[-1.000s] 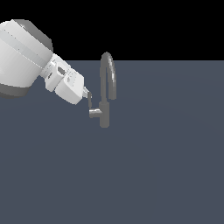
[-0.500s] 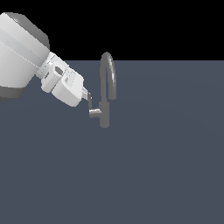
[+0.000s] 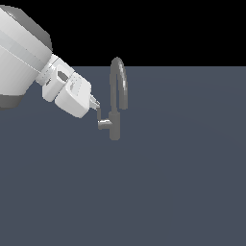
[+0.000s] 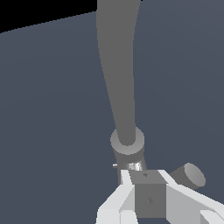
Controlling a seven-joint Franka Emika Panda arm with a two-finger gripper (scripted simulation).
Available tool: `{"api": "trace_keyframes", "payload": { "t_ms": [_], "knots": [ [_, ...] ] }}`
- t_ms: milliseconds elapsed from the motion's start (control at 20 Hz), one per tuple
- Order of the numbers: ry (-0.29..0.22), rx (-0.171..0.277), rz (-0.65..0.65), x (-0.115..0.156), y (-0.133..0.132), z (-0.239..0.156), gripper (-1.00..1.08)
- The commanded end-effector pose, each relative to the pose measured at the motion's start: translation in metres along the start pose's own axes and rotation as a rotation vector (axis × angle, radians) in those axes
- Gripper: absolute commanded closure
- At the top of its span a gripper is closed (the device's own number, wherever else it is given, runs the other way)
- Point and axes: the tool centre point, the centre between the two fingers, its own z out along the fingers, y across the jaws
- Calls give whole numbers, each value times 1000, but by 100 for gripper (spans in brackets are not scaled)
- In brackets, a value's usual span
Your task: Turn on the faucet by rotating a designated handle.
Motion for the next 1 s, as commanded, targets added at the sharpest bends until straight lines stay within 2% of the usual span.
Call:
{"api": "trace_keyframes", "payload": {
  "t_ms": [0, 550, 600, 650, 950],
  "knots": [
    [3, -11, -4, -2, 12, 5, 108],
    [5, -15, -1, -4, 50, 12, 108],
    [5, -15, -1, -4, 50, 12, 108],
    [-6, 9, 2, -6, 37, 3, 108],
    [0, -3, 0, -20, 58, 23, 108]
  ]
}}
